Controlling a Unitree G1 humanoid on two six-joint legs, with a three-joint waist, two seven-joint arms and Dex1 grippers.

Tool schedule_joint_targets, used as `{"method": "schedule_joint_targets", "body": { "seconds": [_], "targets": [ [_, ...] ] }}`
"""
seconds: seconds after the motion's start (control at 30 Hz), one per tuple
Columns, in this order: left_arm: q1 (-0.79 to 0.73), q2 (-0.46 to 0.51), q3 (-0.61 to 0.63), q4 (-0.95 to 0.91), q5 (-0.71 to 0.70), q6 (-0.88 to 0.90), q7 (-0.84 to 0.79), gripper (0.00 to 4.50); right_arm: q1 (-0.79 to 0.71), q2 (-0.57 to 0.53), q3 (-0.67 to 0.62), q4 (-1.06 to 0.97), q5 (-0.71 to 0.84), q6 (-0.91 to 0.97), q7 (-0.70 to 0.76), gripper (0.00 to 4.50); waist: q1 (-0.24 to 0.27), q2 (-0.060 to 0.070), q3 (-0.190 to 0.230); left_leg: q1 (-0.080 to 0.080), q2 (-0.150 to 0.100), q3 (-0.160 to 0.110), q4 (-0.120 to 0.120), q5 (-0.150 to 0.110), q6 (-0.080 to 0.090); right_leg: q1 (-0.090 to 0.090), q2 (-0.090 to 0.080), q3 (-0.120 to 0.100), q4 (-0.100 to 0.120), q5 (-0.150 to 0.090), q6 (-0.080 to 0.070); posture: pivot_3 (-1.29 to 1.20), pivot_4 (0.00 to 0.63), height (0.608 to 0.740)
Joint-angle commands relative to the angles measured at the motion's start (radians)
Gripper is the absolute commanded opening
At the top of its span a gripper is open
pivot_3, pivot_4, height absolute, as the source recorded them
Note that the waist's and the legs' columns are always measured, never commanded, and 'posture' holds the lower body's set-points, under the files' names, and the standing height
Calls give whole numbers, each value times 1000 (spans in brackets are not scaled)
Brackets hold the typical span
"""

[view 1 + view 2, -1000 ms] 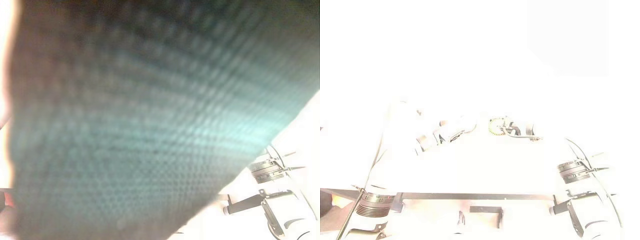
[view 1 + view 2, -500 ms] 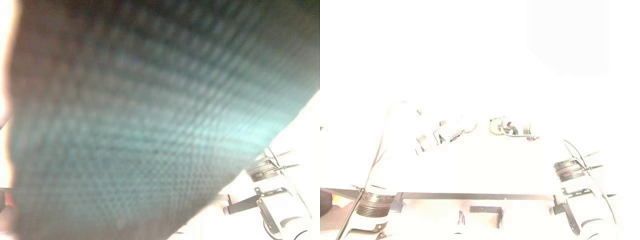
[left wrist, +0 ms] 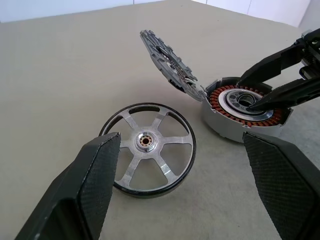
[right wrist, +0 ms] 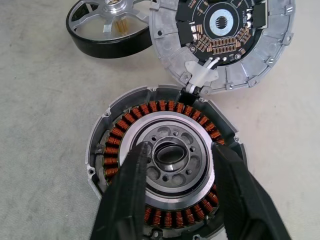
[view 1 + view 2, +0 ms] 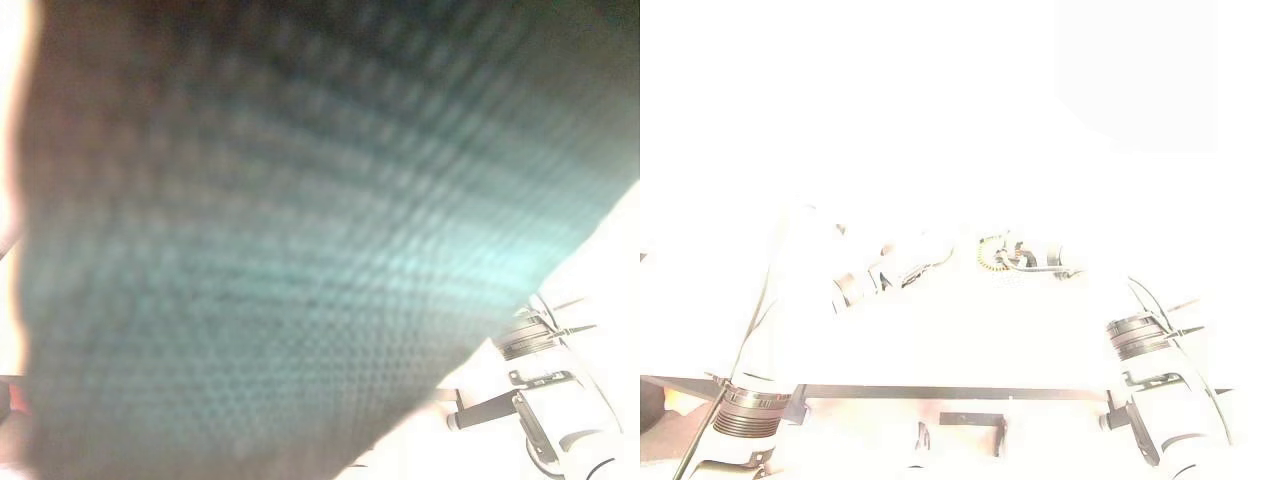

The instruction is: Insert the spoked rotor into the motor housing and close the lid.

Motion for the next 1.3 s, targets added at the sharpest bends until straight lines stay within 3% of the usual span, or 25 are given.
{"method": "schedule_joint_targets", "body": {
  "seconds": [0.03,0.27,0.3,0.37,0.6,0.63,1.3],
  "targets": [
    [-11,4,11,-15,2,-25,-1,4127,-27,3,-21,-28,7,-24,-10,3249,0,0,0,0,0,0,0,0,0,0,0,0,0,0,0,0,0,740],
    [-10,1,7,-2,7,-35,-1,4127,-54,3,-54,-28,23,-19,-20,3249,0,0,0,0,0,0,0,0,0,0,0,0,0,0,0,0,0,740],
    [-10,0,6,0,8,-37,-1,4127,-56,3,-57,-22,27,-18,-15,3075,0,0,0,0,0,0,0,0,0,0,0,0,0,0,0,0,0,740],
    [-10,1,4,3,10,-40,-1,4127,-59,6,-61,-16,32,-15,-14,2629,0,0,0,0,0,0,0,0,0,0,0,0,0,0,0,0,0,740],
    [-10,4,4,6,14,-44,-1,4127,-46,4,-48,-14,20,-20,-16,163,0,0,0,0,0,0,0,0,0,0,0,0,0,0,0,0,0,740],
    [-9,4,4,7,15,-45,-2,4127,-45,4,-47,-13,18,-18,-16,19,0,0,0,0,0,0,0,0,0,0,0,0,0,0,0,0,0,740],
    [-19,7,5,17,20,-48,-6,4127,-29,18,-29,-55,-17,43,-61,19,0,0,0,2,0,0,1,0,-1,2,0,0,1,0,0,0,0,740]
  ]
}}
